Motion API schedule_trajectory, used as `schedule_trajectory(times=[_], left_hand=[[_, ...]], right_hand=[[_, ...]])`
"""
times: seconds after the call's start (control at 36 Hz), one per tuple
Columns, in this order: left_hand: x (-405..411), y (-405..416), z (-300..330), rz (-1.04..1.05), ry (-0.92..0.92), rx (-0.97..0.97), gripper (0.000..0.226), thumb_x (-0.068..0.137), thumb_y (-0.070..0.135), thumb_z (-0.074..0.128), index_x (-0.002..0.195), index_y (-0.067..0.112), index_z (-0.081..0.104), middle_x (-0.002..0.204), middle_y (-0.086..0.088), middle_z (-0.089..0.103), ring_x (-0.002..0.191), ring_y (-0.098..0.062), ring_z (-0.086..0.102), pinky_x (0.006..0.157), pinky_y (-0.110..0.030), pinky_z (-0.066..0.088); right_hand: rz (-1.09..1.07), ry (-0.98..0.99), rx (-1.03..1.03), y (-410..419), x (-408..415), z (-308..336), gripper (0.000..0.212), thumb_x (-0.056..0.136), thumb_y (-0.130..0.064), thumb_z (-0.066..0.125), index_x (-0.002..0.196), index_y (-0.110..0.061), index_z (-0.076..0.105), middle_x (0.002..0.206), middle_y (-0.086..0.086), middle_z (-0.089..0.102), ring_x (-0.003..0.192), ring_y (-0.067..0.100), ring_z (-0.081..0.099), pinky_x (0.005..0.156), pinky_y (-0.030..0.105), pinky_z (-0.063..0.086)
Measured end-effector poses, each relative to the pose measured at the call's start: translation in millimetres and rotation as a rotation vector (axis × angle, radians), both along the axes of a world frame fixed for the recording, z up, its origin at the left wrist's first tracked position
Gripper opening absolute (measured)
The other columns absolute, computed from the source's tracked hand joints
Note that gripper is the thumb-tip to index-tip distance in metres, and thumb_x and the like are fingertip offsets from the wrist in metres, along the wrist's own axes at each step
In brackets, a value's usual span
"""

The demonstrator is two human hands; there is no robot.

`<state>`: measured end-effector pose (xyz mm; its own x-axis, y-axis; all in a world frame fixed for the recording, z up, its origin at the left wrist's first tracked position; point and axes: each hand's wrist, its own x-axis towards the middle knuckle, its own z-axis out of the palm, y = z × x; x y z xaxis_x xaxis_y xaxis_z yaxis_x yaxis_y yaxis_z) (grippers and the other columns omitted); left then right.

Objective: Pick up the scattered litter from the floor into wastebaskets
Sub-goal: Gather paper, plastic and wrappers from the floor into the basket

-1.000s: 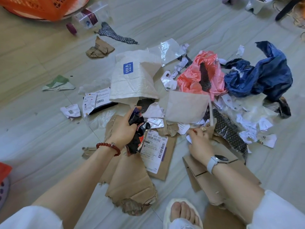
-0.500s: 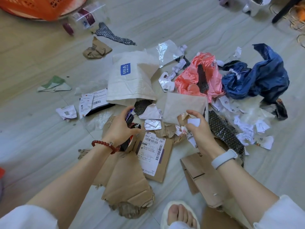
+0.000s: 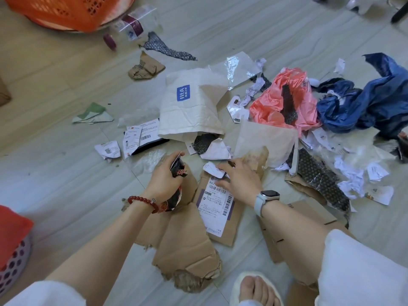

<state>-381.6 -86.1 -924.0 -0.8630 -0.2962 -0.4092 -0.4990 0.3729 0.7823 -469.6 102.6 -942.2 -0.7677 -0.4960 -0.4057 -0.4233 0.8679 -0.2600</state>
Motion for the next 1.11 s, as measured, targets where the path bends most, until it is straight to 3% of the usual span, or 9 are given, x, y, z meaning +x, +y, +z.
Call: schedule_trajectory(times=[0.17,0.28,0.39,0.44,0.53,0.61,0.78,0.94,1.11], left_hand=[[2,-1,-5,0.025,0.003,0.029,0.060,0.081,-0.008,0.048,0.132,0.022,0.042,0.109,0.002,0.053,0.106,-0.018,0.052,0.086,-0.024,0.040],[-1,0,-6,0.011,0.004,0.007,0.061,0.081,-0.007,0.049,0.133,0.024,0.041,0.115,-0.001,0.052,0.108,-0.017,0.050,0.085,-0.024,0.038],[-4,4,-6,-0.108,0.039,-0.197,0.064,0.078,-0.005,0.050,0.133,0.025,0.041,0.122,-0.005,0.051,0.114,-0.024,0.046,0.095,-0.038,0.041],[-6,8,-3,-0.237,0.080,-0.300,0.060,0.079,-0.002,0.050,0.131,0.026,0.043,0.127,0.001,0.051,0.114,-0.024,0.046,0.091,-0.038,0.042],[-14,15,-1,-0.497,0.069,-0.500,0.060,0.081,0.002,0.046,0.135,0.028,0.038,0.145,0.007,0.038,0.121,-0.025,0.044,0.090,-0.036,0.043],[-20,20,-5,-0.728,-0.079,-0.619,0.064,0.085,0.008,0.046,0.140,0.032,0.025,0.155,0.010,0.013,0.136,-0.022,0.025,0.088,-0.035,0.045],[-21,27,-16,-0.853,-0.175,-0.733,0.078,0.086,0.012,0.048,0.144,0.038,0.003,0.156,0.004,0.001,0.124,-0.027,0.027,0.078,-0.032,0.043],[-28,26,-19,-0.848,-0.182,-0.693,0.077,0.085,0.008,0.046,0.144,0.040,0.007,0.152,0.003,0.011,0.115,-0.027,0.032,0.079,-0.030,0.043],[-37,18,-21,-0.856,-0.129,-0.723,0.072,0.087,0.010,0.047,0.144,0.036,0.012,0.148,0.005,0.022,0.108,-0.022,0.040,0.075,-0.030,0.044]], right_hand=[[-0.082,0.129,-0.124,-3,-1,4,0.028,0.090,-0.042,0.049,0.112,-0.026,0.056,0.113,0.004,0.047,0.100,0.024,0.051,0.069,0.030,0.040],[-0.285,-0.006,-0.412,-1,-5,16,0.022,0.085,-0.039,0.058,0.098,-0.022,0.054,0.103,0.001,0.053,0.092,0.018,0.052,0.075,0.031,0.039],[-0.373,-0.277,-0.614,8,-8,29,0.012,0.084,-0.034,0.063,0.094,-0.029,0.058,0.097,-0.006,0.060,0.092,0.010,0.054,0.086,0.027,0.039],[-0.434,-0.245,-0.677,17,-10,34,0.012,0.084,-0.022,0.064,0.092,-0.031,0.059,0.094,-0.006,0.062,0.091,0.011,0.056,0.085,0.024,0.039],[-0.503,-0.036,-0.602,37,-19,40,0.025,0.086,-0.018,0.059,0.110,-0.021,0.057,0.108,-0.001,0.061,0.107,0.020,0.056,0.085,0.027,0.041],[-0.467,-0.025,-0.371,58,-26,38,0.057,0.087,-0.034,0.057,0.138,-0.024,0.033,0.141,0.002,0.044,0.125,0.025,0.044,0.096,0.039,0.041],[-0.405,-0.133,-0.051,69,-23,6,0.075,0.080,-0.050,0.061,0.140,-0.018,0.030,0.143,0.010,0.037,0.128,0.029,0.041,0.097,0.038,0.039],[-0.425,-0.103,-0.124,82,-13,-12,0.065,0.081,-0.023,0.066,0.135,-0.007,0.035,0.132,0.016,0.028,0.124,0.033,0.038,0.100,0.031,0.033],[-0.320,0.205,-0.191,86,-8,-10,0.039,0.079,-0.010,0.066,0.116,-0.003,0.054,0.132,0.022,0.033,0.117,0.040,0.041,0.095,0.041,0.040]])
